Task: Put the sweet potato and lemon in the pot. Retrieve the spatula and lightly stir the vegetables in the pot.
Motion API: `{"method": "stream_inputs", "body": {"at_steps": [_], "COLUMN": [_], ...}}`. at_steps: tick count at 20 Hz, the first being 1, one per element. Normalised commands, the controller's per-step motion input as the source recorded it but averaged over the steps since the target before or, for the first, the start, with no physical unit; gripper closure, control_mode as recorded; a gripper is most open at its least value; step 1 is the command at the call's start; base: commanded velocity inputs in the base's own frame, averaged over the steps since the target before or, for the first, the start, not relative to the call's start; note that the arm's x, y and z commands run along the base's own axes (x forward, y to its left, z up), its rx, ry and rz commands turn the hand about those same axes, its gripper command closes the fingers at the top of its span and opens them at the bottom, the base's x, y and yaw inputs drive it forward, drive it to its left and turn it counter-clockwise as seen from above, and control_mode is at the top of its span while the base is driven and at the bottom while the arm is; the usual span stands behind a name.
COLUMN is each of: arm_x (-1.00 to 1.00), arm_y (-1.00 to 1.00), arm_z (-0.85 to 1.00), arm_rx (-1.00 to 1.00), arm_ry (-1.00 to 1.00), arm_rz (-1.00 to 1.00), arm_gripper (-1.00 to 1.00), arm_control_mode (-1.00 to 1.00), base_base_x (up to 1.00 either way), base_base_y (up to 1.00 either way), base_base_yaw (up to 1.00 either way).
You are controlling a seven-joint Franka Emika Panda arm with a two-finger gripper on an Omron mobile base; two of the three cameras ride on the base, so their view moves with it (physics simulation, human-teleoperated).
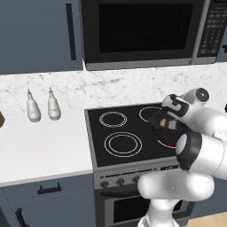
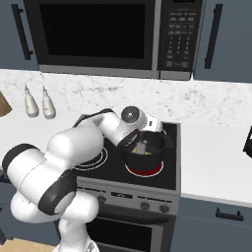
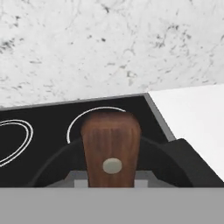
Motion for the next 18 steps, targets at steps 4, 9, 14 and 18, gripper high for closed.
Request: {"method": "stream_inputs", "body": {"at_steps": [4, 9, 14, 18], "arm_x": [0.19, 0.15, -0.28, -0.21], "arm_y": [0.00, 0.00, -0.01, -0.01], "arm_z": [-0.43, -0.13, 0.34, 0.08], "arm_rx": [0.00, -0.01, 0.00, 0.00], "arm_ry": [-0.24, -0.30, -0.19, 0.01], "arm_rz": [0.05, 0.04, 0.01, 0.00], "arm_gripper": [1.00, 1.00, 1.00, 1.00], "arm_control_mode": [-1.00, -1.00, -1.00, -1.00], "base_base_x": [0.00, 0.00, 0.00, 0.00], "base_base_y": [0.00, 0.00, 0.00, 0.00], "base_base_yaw": [0.00, 0.00, 0.00, 0.00]}}
